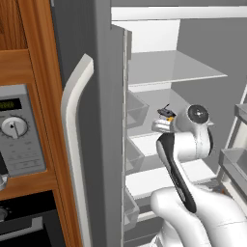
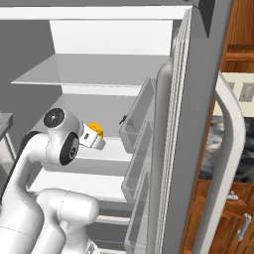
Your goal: Take the cheese, fish, and squash from the fridge and place them on the plate on the dining counter to create an appetizer plate.
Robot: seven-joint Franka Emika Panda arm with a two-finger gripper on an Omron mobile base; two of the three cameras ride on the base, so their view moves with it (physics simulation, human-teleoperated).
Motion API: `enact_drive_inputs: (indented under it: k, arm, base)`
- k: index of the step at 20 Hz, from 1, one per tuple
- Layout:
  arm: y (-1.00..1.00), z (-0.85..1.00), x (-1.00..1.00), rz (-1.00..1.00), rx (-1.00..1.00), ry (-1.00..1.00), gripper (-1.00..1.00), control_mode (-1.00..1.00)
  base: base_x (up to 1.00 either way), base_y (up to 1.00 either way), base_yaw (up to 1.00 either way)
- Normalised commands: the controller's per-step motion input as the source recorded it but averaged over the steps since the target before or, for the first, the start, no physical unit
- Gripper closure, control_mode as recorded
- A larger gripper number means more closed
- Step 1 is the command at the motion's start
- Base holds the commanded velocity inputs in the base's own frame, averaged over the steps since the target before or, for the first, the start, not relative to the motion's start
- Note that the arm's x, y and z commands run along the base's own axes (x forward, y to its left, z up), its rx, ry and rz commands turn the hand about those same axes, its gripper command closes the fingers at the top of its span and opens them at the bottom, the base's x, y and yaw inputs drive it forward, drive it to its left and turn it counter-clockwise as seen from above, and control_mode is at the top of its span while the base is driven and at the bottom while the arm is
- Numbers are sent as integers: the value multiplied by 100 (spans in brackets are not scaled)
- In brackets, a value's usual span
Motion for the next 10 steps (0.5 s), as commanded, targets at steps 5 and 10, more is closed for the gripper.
enact_drive_inputs:
  k: [5, 10]
  arm:
    - [-9, 60, -100, 10, -1, 0, 100, -100]
    - [7, 49, -100, 10, -1, 0, 100, -100]
  base:
    - [0, 0, 0]
    - [0, 0, 0]
